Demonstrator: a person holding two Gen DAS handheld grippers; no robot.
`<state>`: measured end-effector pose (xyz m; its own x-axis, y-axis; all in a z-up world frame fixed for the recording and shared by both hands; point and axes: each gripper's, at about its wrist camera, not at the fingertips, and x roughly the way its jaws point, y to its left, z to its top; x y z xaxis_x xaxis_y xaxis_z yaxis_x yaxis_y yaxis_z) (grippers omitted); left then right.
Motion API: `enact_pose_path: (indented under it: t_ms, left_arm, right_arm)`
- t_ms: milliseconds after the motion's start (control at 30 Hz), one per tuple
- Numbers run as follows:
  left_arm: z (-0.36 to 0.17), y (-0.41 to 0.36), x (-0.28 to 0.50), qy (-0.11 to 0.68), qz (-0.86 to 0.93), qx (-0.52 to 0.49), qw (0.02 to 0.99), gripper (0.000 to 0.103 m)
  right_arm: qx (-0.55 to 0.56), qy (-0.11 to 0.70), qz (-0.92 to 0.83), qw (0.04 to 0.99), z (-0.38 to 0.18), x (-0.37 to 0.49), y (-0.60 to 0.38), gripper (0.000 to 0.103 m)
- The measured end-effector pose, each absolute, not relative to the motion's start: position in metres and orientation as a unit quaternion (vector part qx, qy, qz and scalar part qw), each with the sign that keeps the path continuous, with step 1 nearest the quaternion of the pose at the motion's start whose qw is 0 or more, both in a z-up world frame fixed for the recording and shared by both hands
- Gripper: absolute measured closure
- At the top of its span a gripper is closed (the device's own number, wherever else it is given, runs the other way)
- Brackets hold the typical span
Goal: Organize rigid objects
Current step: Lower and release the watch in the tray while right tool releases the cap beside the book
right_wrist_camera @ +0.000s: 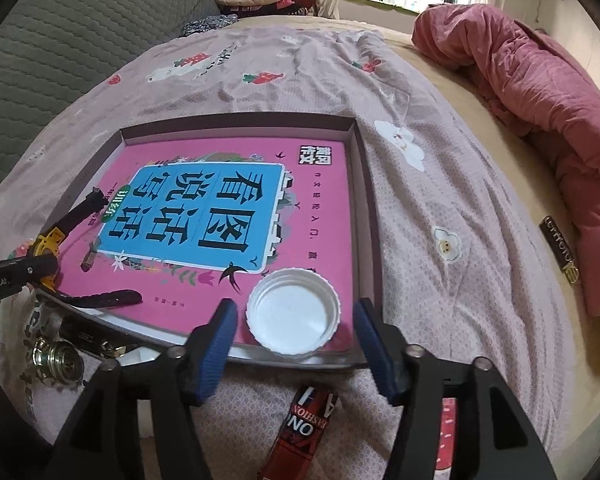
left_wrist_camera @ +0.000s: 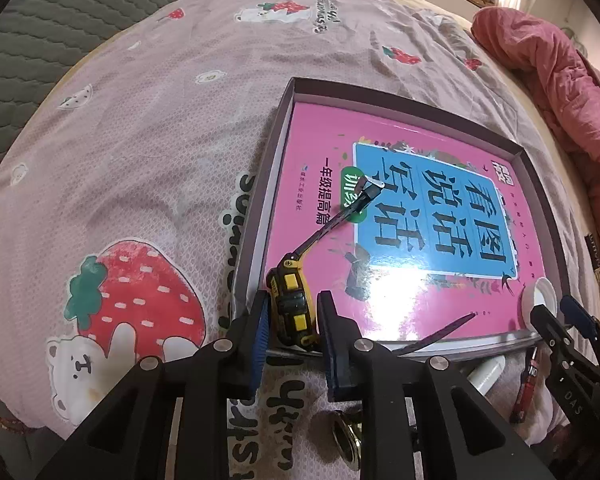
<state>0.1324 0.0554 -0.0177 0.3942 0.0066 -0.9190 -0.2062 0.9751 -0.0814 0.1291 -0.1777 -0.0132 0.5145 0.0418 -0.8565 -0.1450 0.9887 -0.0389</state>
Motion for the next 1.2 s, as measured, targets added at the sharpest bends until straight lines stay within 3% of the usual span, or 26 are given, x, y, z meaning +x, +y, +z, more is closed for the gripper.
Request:
enact_pose_path:
  t_ms: [200,400,967,1200]
  left_arm:
    - [-0.015,0.057,0.129,0.545,0.062,-0.095,0.831,0.077]
    - [-0.012,0.057,0.126,0.54,0.051,-0.104,0.834,0.064]
    - [-0.001,0.055,0.118,0.523,0.036,-0.114,0.844,0.054]
    - [0.013,0.054,0.11,0.504,0.02,-0.12,0.855,0.045]
  right_arm:
    - [-0.045,0.487,0.056,0.871,-0.01,0.124,-0.18,0.042]
    - [-0.038,0.48,0.064,0.874,-0.005,0.117,-0.178,0.042]
    - [-0.028,0.455,0.074,0.887,0.011,0.103,-0.178,0.042]
    - [-0.021,0.436,0.075,0.896,0.023,0.097,-0.179,0.042]
